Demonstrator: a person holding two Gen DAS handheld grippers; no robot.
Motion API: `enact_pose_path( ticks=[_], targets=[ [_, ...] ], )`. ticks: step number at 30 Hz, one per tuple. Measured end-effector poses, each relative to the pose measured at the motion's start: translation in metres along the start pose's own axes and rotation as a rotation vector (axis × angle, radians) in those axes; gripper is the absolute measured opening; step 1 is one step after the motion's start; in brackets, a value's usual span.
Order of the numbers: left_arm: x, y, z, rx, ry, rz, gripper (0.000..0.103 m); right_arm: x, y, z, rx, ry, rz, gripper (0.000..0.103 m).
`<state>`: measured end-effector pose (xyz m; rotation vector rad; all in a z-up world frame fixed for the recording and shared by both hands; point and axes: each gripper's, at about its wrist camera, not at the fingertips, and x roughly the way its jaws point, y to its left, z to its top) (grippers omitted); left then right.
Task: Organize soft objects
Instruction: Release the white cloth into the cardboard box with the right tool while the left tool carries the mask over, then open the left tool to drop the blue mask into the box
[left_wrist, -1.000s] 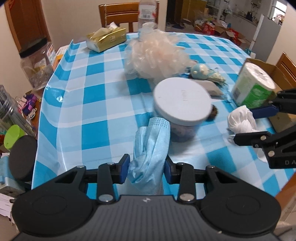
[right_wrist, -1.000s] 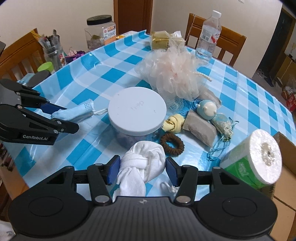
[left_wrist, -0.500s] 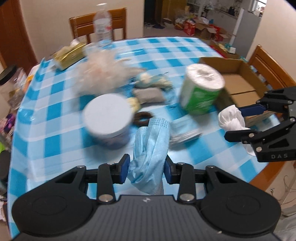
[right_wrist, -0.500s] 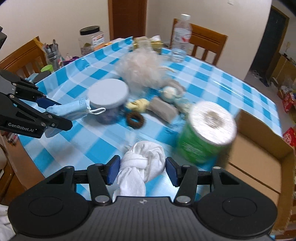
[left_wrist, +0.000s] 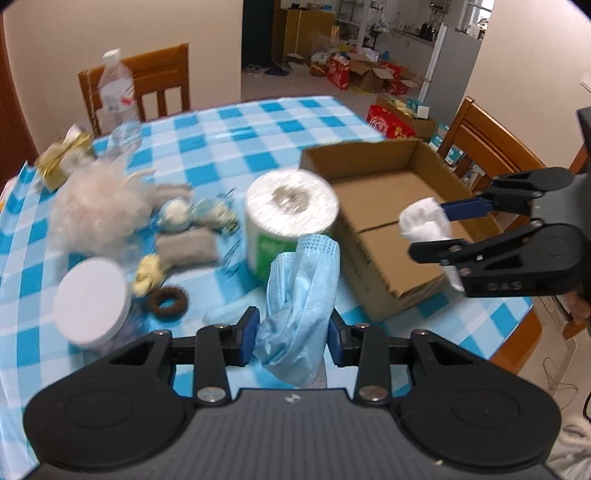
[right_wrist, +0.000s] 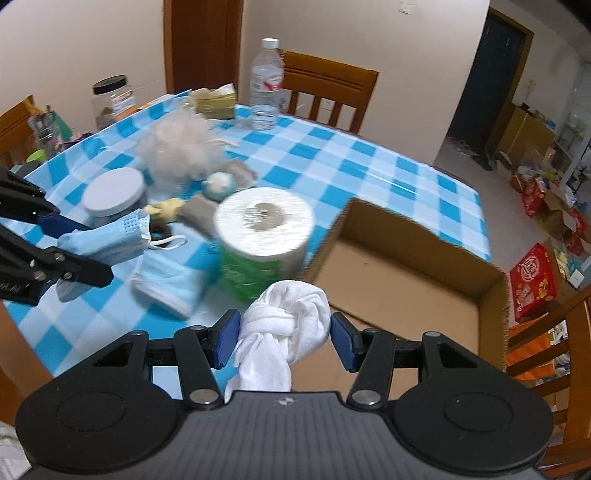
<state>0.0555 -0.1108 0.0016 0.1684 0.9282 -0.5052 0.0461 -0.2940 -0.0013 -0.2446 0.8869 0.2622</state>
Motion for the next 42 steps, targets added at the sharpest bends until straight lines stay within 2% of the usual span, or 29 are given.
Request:
enact_pose_path(
  ticks=[9,10,11,12,15,19,30,34,36,37,38,42],
  targets=[
    [0.014,-0.024,0.026,-0.011,-0.037,0.029,0.037,0.025,-0.031,-0.003,0.018,0.002,0.029,0.062],
    [0.015,-0.026,0.029,-0.010,-0.038,0.033,0.037,0.027,-0.032,-0.004,0.023,0.004,0.043,0.069],
    [0.017,-0.028,0.031,-0.008,-0.037,0.035,0.037,0.030,-0.033,-0.006,0.032,0.004,0.060,0.082],
    [0.019,-0.030,0.034,-0.007,-0.035,0.038,0.037,0.031,-0.033,-0.008,0.041,0.001,0.068,0.087],
    [0.027,-0.034,0.041,-0.002,-0.034,0.040,0.037,0.032,-0.034,-0.015,0.059,-0.005,0.098,0.092],
    [0.036,-0.044,0.052,0.009,-0.038,0.027,0.037,0.029,-0.038,-0.023,0.089,-0.008,0.092,0.099],
    [0.084,-0.087,0.092,0.078,-0.050,-0.050,0.038,0.010,-0.059,-0.049,0.202,-0.022,0.021,0.102],
    [0.105,-0.094,0.103,0.077,-0.057,-0.041,0.039,0.003,-0.068,-0.056,0.253,-0.032,-0.002,0.102],
    [0.114,-0.095,0.107,0.072,-0.067,-0.029,0.057,0.001,-0.071,-0.059,0.267,-0.033,-0.020,0.102],
    [0.117,-0.095,0.109,0.073,-0.071,-0.016,0.083,0.000,-0.071,-0.061,0.271,-0.031,-0.028,0.102],
    [0.120,-0.095,0.109,0.074,-0.076,0.006,0.096,-0.001,-0.072,-0.063,0.274,-0.030,-0.036,0.102],
    [0.116,-0.090,0.104,0.098,-0.105,0.032,0.096,-0.001,-0.075,-0.069,0.290,-0.020,-0.062,0.103]
  ],
)
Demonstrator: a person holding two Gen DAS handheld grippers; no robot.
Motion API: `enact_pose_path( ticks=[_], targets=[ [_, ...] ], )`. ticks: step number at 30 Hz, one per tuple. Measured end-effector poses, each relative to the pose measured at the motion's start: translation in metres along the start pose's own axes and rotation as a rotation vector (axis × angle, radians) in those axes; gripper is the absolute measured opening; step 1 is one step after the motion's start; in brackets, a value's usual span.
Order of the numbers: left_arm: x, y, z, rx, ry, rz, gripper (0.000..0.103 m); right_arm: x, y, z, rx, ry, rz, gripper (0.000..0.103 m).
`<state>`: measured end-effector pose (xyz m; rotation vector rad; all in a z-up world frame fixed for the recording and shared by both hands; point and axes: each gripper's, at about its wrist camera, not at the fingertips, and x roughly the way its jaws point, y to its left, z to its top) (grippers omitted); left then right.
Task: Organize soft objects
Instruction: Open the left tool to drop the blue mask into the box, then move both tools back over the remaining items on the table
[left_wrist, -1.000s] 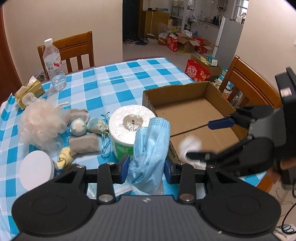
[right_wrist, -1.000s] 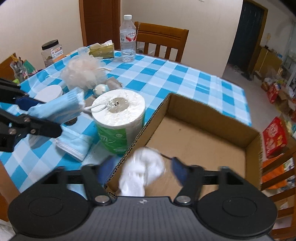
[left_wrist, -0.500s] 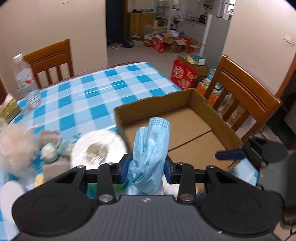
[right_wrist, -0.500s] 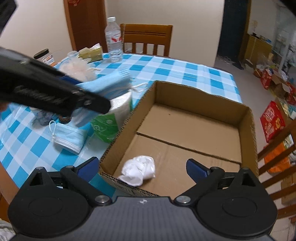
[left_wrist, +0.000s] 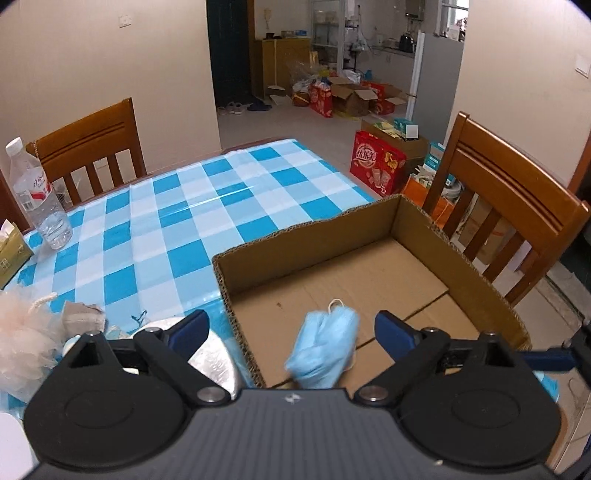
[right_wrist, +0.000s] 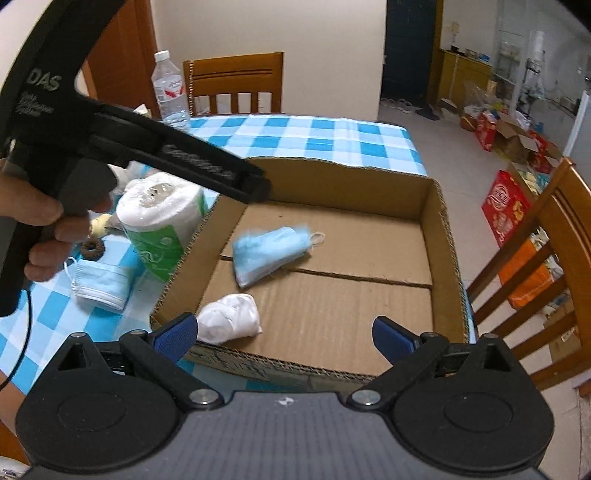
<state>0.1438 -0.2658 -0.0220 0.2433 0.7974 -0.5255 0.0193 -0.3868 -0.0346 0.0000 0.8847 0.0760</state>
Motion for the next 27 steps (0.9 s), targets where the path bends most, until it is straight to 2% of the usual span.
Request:
enact_pose_path(
  ticks=[15,27],
  targets=[
    [-0.045,0.027,-0.054,-0.057,-0.002,0.036,0.100,0.005,0.008,0.010,0.022,-0.007,-0.023,0.103],
    [-0.073,0.067,-0.106,-0.068,0.045,0.092,0.101,0.003,0.050,0.018,-0.010,-0.016,-0.022,0.103]
  ],
)
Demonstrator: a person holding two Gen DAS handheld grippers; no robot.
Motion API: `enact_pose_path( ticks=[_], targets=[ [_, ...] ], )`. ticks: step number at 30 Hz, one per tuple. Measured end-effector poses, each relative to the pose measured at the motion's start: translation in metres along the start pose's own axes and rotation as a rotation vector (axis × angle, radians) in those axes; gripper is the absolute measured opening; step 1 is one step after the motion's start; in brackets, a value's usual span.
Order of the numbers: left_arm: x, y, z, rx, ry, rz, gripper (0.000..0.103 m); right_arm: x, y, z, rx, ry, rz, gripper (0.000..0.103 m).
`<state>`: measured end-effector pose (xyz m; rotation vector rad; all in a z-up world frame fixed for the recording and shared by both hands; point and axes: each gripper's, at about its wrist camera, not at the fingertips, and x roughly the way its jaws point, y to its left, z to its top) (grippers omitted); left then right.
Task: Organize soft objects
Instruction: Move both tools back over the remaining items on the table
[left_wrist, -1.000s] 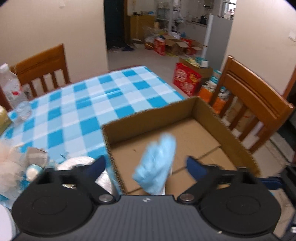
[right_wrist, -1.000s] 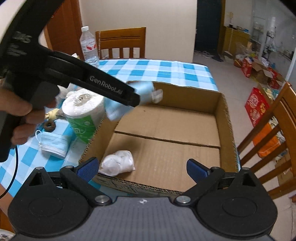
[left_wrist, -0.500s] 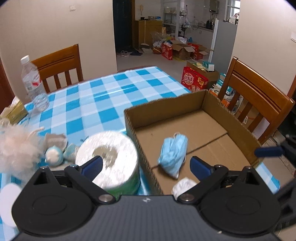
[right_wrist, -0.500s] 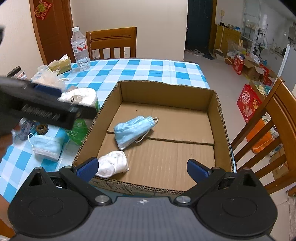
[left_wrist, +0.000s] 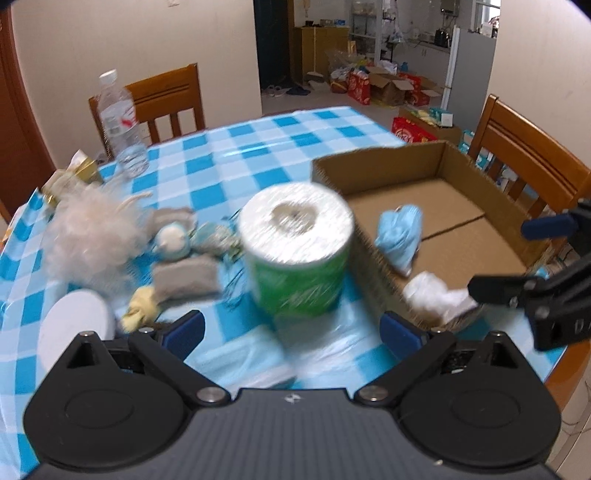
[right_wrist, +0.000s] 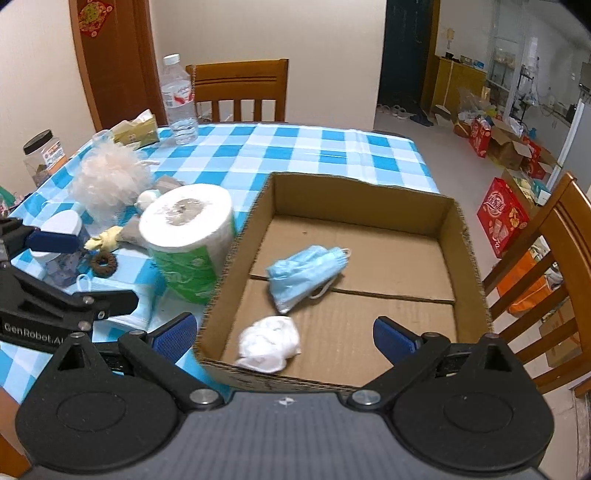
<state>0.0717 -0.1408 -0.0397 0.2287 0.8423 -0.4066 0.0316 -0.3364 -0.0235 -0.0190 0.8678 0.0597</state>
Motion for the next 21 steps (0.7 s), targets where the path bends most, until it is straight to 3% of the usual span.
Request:
enact_pose_path(
  ticks=[14,21],
  targets=[
    [-0.019,0.085,-0.039,-0.055,0.011,0.058,0.100,0.008,0.088,0.009,-0.052,0.023,0.027,0.103],
    [-0.022,0.126,-0.054,-0.039,0.016,0.039,0.100,0.035,0.139,0.009,-0.098,0.060,0.050,0.103]
  ],
)
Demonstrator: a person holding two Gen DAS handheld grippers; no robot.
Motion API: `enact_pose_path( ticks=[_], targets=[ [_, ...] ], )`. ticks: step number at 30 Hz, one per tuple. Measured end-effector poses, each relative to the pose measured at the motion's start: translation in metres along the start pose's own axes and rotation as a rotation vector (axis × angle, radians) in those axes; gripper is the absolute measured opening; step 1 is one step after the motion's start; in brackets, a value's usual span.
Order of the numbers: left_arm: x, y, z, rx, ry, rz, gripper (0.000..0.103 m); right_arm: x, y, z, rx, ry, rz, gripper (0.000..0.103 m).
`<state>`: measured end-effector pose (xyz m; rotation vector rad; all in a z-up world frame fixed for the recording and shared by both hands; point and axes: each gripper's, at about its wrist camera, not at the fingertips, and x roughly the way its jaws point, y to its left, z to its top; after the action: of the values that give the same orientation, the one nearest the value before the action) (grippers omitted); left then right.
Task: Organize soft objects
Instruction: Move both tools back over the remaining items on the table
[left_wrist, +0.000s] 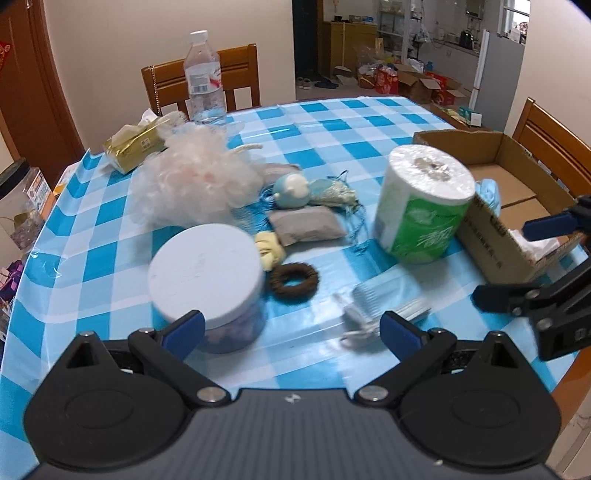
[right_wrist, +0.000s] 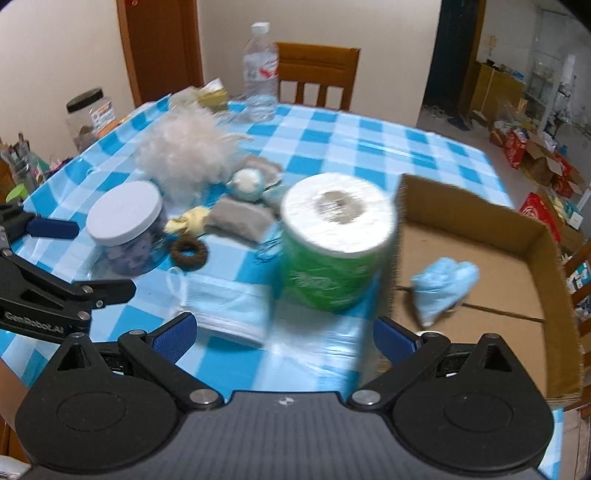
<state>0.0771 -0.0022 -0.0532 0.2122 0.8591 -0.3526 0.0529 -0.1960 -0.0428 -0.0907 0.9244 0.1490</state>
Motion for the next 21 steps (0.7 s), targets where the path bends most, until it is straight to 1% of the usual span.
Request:
enact_pose_path(
  ticks=[5,7,9,14,18,21],
  targets=[
    [0.002,0.027,-0.005,-0.002,-0.002,-0.022,0.101,0.025,0.025,-0.002,-0.017,0.049,-0.007,0.103],
    [0.005,0.035,-0.007,-0.013,0.008,-0.009,0.100,0.034,0.030,-0.003,-0.008,0.068,-0.004,0.103],
    [0.009,0.042,-0.010,-0.027,0.027,-0.018,0.100,0.043,0.034,-0.004,0.002,0.080,0.001,0.103],
    [0.015,0.048,-0.014,-0.052,0.056,-0.007,0.100,0.066,0.035,-0.005,-0.001,0.106,0.044,0.103],
    [0.013,0.050,-0.014,-0.072,0.074,-0.013,0.100,0.087,0.031,-0.005,-0.002,0.126,0.068,0.103],
    [0.013,0.051,-0.014,-0.076,0.079,0.021,0.100,0.100,0.028,-0.003,0.015,0.138,0.089,0.103]
  ],
)
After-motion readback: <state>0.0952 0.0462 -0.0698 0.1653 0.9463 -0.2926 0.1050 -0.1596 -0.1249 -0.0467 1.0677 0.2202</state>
